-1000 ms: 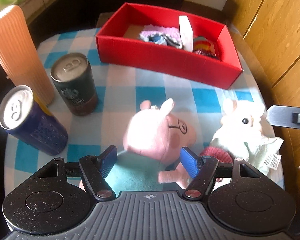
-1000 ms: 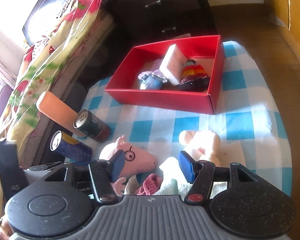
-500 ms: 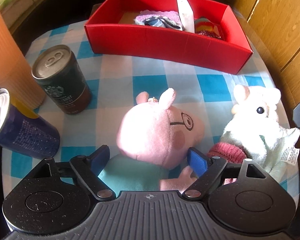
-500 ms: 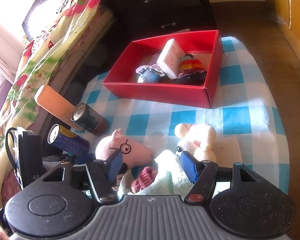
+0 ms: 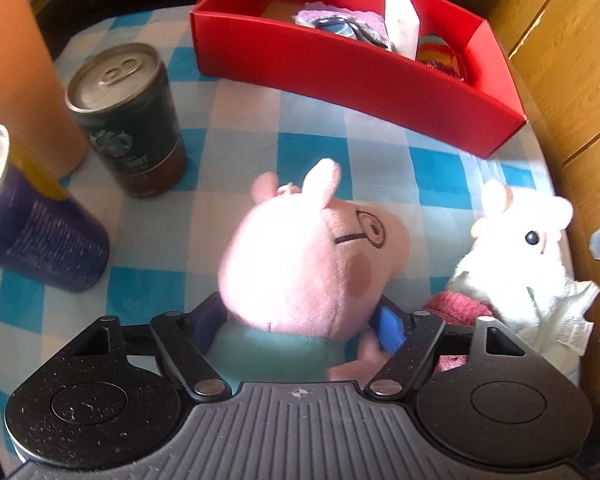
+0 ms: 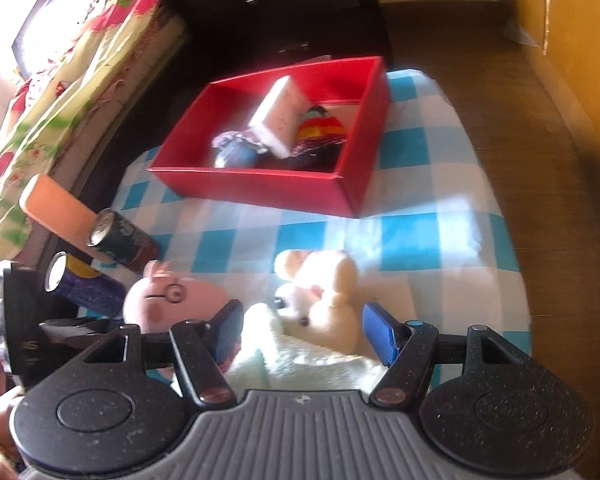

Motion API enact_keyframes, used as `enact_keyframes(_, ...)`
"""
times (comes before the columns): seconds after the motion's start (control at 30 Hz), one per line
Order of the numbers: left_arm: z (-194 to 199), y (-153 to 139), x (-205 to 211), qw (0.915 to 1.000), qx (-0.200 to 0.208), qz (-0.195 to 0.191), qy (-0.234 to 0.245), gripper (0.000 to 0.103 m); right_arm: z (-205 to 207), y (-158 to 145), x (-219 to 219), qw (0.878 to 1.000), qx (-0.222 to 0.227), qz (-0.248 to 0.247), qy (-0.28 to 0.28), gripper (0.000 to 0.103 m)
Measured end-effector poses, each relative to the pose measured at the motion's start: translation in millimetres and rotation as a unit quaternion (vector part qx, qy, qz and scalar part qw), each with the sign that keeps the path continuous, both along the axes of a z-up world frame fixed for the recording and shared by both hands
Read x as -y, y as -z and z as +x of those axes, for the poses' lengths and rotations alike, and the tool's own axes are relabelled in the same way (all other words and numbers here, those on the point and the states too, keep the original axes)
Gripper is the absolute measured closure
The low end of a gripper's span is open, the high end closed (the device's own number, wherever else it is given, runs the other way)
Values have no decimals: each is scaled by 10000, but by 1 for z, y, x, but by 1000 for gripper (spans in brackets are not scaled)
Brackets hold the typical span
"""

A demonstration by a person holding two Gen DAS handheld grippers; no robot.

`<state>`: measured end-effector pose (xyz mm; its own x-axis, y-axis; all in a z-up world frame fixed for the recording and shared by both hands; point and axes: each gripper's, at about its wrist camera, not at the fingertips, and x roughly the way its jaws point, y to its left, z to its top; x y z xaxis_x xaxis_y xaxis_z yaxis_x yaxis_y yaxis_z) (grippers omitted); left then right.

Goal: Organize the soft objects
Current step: 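Grasp the pink pig plush with the left tool while the right tool grasps the white fluffy towel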

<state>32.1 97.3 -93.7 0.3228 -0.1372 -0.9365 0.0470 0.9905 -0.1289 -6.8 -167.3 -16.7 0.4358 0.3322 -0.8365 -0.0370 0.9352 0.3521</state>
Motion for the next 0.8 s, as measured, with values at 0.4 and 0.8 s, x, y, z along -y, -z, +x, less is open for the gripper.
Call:
enact_keyframes(0.4,-9,-50,-25,9941,588,-848,-324,31,23,28,-19,9993,-342,85,115,59)
enact_keyframes(0.8,-9,-62,-38,9914,711,-996,-454,31,-7,24,-45,9717,-1299,1501,-1280,57)
